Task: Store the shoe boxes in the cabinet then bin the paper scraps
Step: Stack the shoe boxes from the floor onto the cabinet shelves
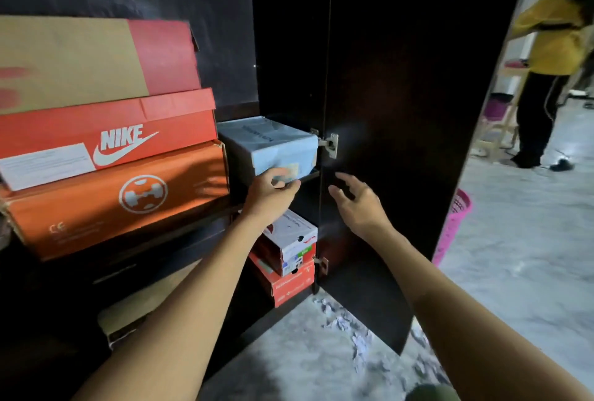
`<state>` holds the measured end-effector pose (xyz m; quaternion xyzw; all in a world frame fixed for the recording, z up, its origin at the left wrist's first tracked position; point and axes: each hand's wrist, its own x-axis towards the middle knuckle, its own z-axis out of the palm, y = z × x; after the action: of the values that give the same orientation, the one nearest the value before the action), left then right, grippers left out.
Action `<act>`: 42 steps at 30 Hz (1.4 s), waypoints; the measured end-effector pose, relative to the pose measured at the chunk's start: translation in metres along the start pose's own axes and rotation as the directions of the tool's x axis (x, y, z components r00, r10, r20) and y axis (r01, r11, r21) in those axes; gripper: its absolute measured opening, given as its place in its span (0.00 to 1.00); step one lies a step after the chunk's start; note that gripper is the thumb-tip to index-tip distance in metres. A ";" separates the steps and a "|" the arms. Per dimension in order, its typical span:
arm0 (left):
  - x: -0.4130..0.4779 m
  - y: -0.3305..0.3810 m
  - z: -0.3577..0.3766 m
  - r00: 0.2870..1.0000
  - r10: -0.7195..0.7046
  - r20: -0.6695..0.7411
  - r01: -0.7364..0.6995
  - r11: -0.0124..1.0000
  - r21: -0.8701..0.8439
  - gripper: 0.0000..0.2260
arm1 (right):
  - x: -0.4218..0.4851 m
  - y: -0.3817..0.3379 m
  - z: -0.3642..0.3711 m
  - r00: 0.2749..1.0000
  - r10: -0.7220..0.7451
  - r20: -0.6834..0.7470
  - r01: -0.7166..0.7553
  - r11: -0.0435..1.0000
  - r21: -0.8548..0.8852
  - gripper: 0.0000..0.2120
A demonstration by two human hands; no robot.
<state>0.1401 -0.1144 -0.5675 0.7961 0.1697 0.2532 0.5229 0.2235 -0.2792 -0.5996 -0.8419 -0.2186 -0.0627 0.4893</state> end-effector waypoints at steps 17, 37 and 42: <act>-0.188 -0.064 0.198 0.800 0.056 0.598 -0.154 0.981 0.114 0.17 | -0.262 0.182 -0.117 0.934 0.301 -0.192 -0.337 0.922 -0.192 0.24; -0.370 -0.180 0.308 0.688 -0.274 0.672 0.131 0.958 0.256 0.37 | -0.428 0.318 -0.137 0.761 0.637 -0.126 -0.644 0.764 -0.028 0.44; -0.369 -0.189 0.300 0.732 -0.271 0.625 0.121 0.955 0.272 0.33 | -0.438 0.329 -0.139 0.741 0.643 -0.193 -0.659 0.752 -0.029 0.33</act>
<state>0.0129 -0.4613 -0.9219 0.8626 0.0852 -0.1184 0.4843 -0.0127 -0.6719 -0.9300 -0.8788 0.1352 0.0298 0.4566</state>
